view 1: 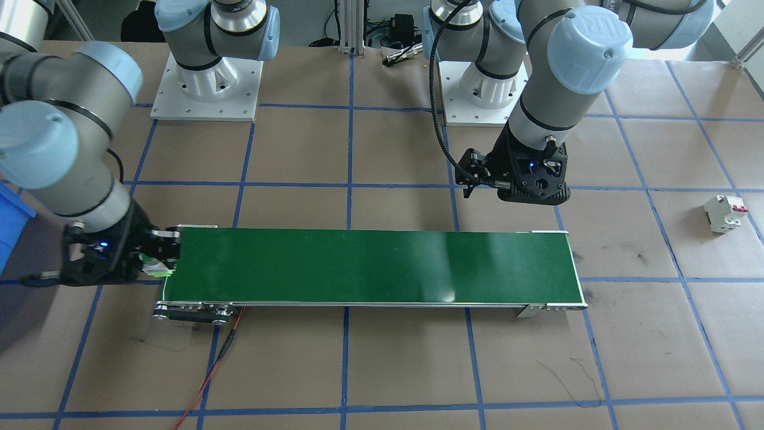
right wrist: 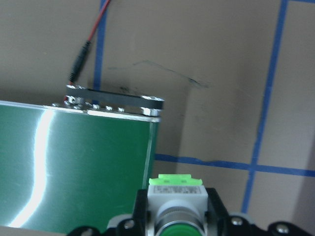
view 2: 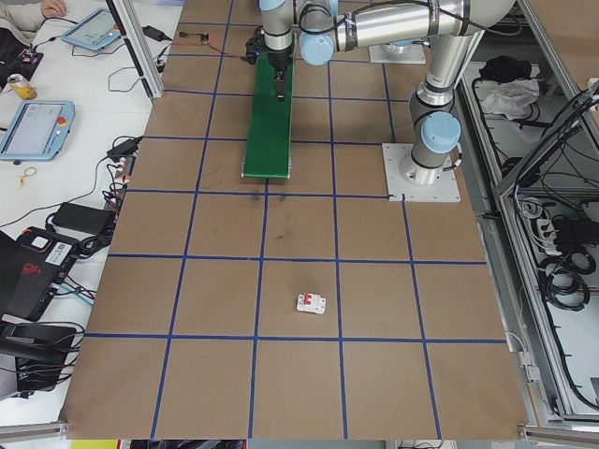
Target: Move button from left to right
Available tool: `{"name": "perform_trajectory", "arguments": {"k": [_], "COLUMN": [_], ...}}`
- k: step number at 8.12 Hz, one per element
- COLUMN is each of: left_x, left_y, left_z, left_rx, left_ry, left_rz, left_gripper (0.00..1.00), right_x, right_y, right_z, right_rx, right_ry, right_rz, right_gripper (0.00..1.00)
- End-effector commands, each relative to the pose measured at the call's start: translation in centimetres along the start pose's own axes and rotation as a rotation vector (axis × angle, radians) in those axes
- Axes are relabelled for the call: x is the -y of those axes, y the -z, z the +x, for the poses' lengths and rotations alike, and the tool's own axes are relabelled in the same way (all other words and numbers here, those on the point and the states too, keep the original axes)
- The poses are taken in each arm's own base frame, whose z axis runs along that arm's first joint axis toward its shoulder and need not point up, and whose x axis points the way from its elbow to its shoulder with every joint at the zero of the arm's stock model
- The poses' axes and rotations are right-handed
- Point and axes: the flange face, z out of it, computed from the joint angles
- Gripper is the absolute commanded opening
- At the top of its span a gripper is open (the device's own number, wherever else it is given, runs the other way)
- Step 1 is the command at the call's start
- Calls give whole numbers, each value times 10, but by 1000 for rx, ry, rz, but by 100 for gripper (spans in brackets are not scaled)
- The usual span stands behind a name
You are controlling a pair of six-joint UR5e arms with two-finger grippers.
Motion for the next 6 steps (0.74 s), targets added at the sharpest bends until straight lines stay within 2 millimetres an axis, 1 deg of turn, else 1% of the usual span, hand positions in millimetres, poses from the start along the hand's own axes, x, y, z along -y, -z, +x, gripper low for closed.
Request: {"name": "perform_trajectory", "arguments": {"k": [1, 2, 3, 4, 5, 6], "left_x": [0, -1, -1, 0, -1, -1], "left_y": [1, 1, 1, 1, 1, 0], "left_z": [-1, -1, -1, -1, 0, 0], "left_rx": [1, 1, 2, 2, 1, 2], "left_ry": [1, 4, 3, 4, 4, 3], "left_rz": [3, 3, 3, 3, 3, 1], "left_gripper": [100, 100, 100, 100, 100, 100], "right_x": [-48, -68, -90, -107, -112, -113], "right_y": [51, 53, 48, 39, 28, 8], "right_z": [127, 181, 232, 272, 305, 338], "right_rx": [-63, -65, -56, -49, -86, -124], "right_ry": [152, 236, 303, 393, 472, 614], "right_rz": [-20, -26, -29, -33, -17, -14], "right_gripper": [0, 0, 0, 0, 0, 0]}}
